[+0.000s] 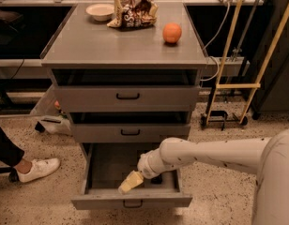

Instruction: Pick rxbar chocolate from bottom drawer and place on counter

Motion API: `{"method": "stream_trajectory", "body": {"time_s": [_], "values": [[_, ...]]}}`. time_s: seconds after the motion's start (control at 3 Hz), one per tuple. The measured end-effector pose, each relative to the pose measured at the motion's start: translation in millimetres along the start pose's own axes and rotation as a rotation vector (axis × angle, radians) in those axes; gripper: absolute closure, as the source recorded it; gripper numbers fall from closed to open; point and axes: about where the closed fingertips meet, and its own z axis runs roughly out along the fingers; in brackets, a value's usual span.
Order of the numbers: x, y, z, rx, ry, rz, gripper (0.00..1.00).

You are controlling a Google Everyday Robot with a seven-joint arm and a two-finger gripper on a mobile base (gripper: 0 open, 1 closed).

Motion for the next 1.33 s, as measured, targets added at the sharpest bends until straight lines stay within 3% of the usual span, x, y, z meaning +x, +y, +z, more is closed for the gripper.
{"method": "stream_trajectory", "body": {"time_s": [0.33,0.67,1.0,1.33], "values": [[0.0,0.0,0.0,0.0,0.0,0.0,0.0],[5.1,-26.5,-17.2,0.055,-0.078,0.039,0.0],[19.6,-70.6,-54.7,0.183,-0.162,0.122,0.0],[37.9,-106.8,-81.9,0.304,-0.176,0.221,0.0]]}}
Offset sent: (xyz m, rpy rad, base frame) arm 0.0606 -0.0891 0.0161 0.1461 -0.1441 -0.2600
